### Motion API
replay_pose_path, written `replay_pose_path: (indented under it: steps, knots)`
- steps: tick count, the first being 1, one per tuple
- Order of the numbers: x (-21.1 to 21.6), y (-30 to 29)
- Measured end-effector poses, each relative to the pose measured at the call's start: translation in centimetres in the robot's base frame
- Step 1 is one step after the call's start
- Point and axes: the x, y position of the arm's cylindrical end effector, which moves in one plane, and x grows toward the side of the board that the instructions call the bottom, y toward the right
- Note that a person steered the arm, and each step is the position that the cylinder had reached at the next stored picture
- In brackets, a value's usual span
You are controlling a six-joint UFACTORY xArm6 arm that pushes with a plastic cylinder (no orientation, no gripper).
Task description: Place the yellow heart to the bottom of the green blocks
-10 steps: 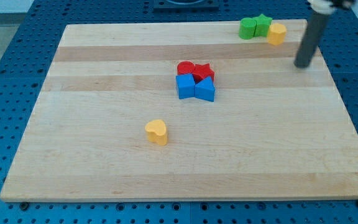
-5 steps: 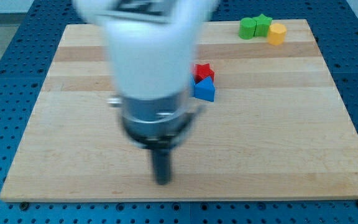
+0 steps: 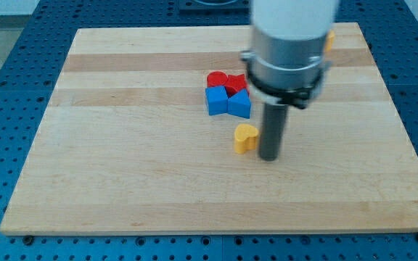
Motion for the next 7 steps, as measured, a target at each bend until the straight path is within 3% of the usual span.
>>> replay_pose_path:
  steps: [1,2,3,4,6,7]
  knots:
    - [1.6,-0.1]
    - [3.5,-4.9]
    - [2.6,-10.8]
    - [-0.8,-10.4]
    - [-2.4,2.6]
    - [-1.7,2.0]
